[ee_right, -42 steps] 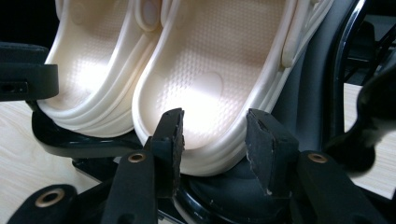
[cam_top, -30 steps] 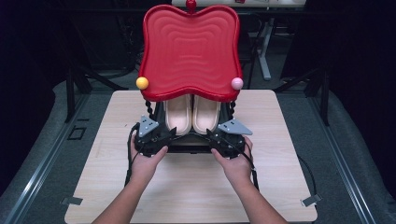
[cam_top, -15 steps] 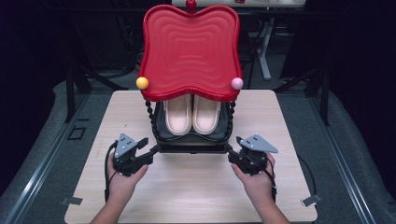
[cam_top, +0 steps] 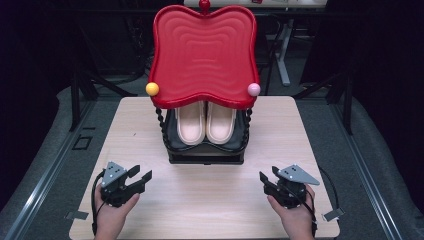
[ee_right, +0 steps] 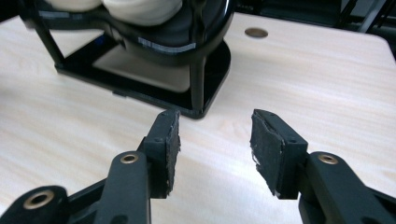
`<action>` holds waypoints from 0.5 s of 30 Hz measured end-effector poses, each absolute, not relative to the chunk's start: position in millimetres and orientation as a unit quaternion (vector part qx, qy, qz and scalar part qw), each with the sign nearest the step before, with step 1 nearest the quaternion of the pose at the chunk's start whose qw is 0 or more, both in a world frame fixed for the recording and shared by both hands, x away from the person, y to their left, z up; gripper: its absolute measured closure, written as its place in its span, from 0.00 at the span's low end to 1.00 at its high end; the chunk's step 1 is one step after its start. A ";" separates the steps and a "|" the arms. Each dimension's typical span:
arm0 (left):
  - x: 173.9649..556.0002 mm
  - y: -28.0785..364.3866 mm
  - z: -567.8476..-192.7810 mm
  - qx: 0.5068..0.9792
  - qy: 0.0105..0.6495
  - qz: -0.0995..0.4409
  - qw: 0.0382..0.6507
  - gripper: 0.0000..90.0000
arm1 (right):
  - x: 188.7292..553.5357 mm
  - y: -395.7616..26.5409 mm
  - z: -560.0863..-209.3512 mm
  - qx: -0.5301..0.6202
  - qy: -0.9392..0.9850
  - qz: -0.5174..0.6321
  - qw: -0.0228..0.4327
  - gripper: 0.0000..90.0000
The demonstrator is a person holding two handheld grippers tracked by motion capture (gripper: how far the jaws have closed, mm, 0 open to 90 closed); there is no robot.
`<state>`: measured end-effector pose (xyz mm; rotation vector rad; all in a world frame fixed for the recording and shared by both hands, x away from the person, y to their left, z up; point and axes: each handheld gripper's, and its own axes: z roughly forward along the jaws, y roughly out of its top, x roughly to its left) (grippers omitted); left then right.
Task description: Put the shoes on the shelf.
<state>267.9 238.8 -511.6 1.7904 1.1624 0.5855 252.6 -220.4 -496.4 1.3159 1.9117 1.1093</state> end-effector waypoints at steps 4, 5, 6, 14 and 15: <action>261.6 242.8 -520.7 0.728 0.472 0.231 0.441 0.54 | 247.9 -223.5 -505.9 0.488 0.722 0.407 0.274 0.57; 260.4 243.3 -522.8 0.730 0.471 0.230 0.438 0.54 | 247.2 -223.7 -508.5 0.488 0.722 0.406 0.276 0.57; 259.6 243.7 -524.9 0.732 0.470 0.230 0.435 0.54 | 246.4 -223.6 -510.8 0.486 0.724 0.405 0.275 0.57; 260.5 245.3 -548.1 0.750 0.468 0.222 0.410 0.56 | 250.0 -222.9 -535.9 0.488 0.735 0.388 0.266 0.57; 261.1 245.0 -549.8 0.751 0.469 0.218 0.410 0.56 | 251.3 -223.5 -538.6 0.492 0.733 0.388 0.265 0.57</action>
